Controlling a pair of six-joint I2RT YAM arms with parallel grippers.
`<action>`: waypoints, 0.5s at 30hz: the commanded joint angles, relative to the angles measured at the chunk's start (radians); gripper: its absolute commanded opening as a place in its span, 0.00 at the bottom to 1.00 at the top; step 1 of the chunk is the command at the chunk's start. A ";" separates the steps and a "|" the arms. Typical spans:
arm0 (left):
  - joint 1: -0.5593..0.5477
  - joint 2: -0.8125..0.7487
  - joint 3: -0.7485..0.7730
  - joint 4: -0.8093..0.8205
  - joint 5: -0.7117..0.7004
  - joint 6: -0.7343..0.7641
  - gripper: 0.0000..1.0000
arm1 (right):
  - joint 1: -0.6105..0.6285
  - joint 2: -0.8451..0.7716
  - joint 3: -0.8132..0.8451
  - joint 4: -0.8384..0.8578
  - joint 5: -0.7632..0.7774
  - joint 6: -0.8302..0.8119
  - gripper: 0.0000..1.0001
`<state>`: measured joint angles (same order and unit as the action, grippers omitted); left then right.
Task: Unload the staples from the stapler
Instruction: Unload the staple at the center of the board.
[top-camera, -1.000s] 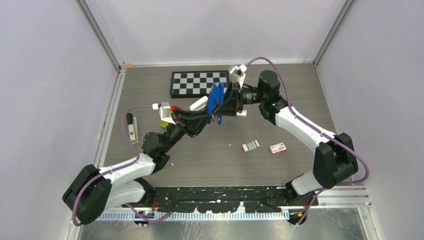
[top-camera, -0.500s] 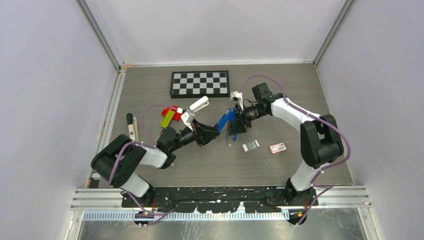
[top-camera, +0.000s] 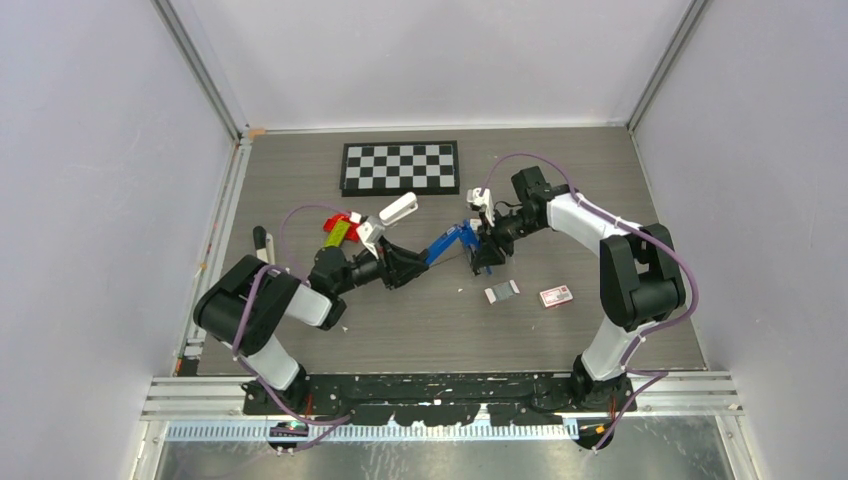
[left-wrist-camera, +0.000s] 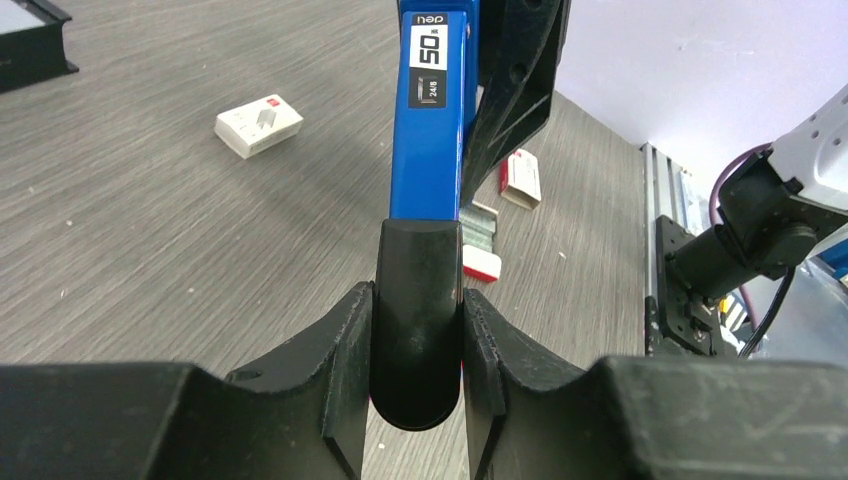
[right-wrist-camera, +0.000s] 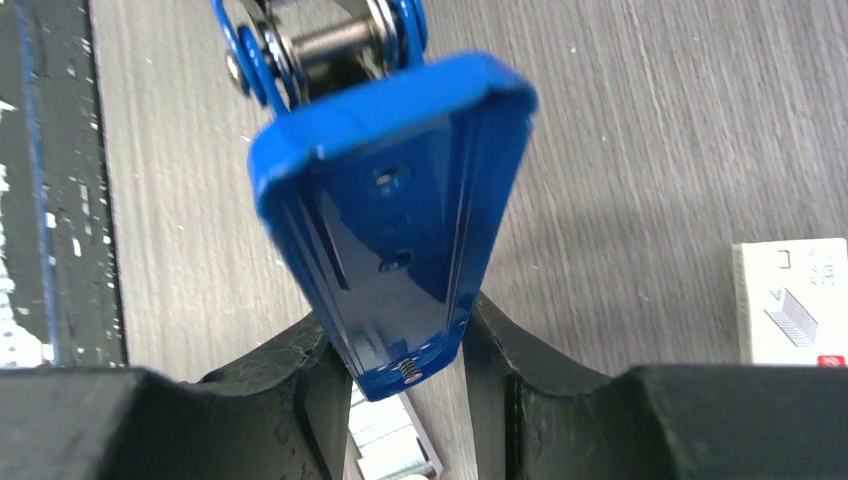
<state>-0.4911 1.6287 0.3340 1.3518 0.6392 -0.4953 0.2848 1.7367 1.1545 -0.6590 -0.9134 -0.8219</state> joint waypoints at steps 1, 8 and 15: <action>0.050 0.008 -0.040 0.078 -0.067 0.071 0.00 | -0.037 -0.040 0.047 -0.034 0.170 -0.103 0.01; 0.052 0.020 -0.063 0.017 -0.067 0.120 0.00 | -0.037 -0.030 0.077 -0.021 0.329 -0.198 0.01; 0.050 -0.003 -0.056 -0.127 -0.077 0.202 0.00 | -0.034 -0.011 0.058 0.031 0.411 -0.243 0.01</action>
<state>-0.4625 1.6478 0.2806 1.2984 0.6460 -0.3786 0.2836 1.7367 1.1904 -0.6804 -0.6582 -1.0447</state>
